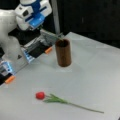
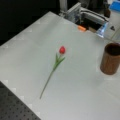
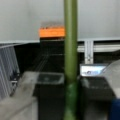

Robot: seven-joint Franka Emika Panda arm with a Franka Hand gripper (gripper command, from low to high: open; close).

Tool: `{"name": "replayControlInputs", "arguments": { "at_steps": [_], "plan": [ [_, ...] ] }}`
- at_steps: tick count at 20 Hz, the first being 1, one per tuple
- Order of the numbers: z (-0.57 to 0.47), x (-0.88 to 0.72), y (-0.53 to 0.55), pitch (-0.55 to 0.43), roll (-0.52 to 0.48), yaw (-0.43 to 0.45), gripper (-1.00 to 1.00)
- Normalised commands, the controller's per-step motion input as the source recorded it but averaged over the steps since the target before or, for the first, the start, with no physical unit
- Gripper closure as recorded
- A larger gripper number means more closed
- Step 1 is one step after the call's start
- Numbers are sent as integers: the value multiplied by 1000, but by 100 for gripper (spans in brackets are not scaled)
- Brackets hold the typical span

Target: Flower insertion into a vase

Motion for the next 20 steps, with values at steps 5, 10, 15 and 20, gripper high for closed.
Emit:
{"name": "replayControlInputs", "arguments": {
  "at_steps": [5, 10, 15, 20],
  "plan": [
    [355, 305, 7, 578, 17, 83, 100],
    [379, 403, -40, 642, -6, 107, 100],
    [226, 484, -36, 620, -55, 144, 100],
    [121, 445, -18, 559, -73, 150, 100]
  ]
}}
